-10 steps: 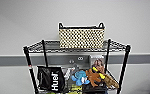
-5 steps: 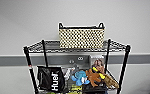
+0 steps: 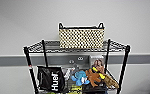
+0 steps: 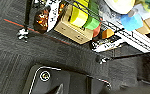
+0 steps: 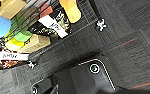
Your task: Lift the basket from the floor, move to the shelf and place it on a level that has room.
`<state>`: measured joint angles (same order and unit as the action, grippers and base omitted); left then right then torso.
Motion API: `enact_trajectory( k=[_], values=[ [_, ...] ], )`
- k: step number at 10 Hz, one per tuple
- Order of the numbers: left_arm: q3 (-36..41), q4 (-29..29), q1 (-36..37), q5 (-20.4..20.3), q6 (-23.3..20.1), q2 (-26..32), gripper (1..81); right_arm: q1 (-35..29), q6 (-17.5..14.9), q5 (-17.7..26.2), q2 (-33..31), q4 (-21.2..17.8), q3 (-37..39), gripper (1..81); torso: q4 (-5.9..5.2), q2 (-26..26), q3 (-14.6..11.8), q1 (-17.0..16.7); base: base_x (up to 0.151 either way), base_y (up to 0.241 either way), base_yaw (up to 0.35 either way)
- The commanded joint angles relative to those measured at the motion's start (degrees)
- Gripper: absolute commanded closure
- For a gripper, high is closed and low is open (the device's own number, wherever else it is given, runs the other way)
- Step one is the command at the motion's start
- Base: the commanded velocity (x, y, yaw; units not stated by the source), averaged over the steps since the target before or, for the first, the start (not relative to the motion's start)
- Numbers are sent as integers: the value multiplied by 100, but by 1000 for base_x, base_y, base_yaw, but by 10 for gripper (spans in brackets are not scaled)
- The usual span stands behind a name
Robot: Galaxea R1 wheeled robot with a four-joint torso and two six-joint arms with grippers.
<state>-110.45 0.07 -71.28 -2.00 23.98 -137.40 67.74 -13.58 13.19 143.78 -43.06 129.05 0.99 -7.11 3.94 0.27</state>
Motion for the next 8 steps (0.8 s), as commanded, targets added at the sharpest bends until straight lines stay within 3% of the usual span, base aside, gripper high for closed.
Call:
enact_trajectory(
  k=[1, 4, 8],
  values=[
    [-644, 370, 93, 130, -42, -472, 10, -178, -294, 114, 303, -89, 471, 10, 0, 0, 0, 0, 0, 0, 0],
    [-1040, 678, -145, 130, -42, -869, 10, 138, -532, -27, 717, -80, 831, 10, 0, -2, -2, -2, 0, 0, 0],
    [-1680, 932, -312, 147, -42, -1404, 10, 508, -918, -167, 1594, -54, 1893, 10, 0, -7, -6, -6, 0, 0, 0]
  ],
)
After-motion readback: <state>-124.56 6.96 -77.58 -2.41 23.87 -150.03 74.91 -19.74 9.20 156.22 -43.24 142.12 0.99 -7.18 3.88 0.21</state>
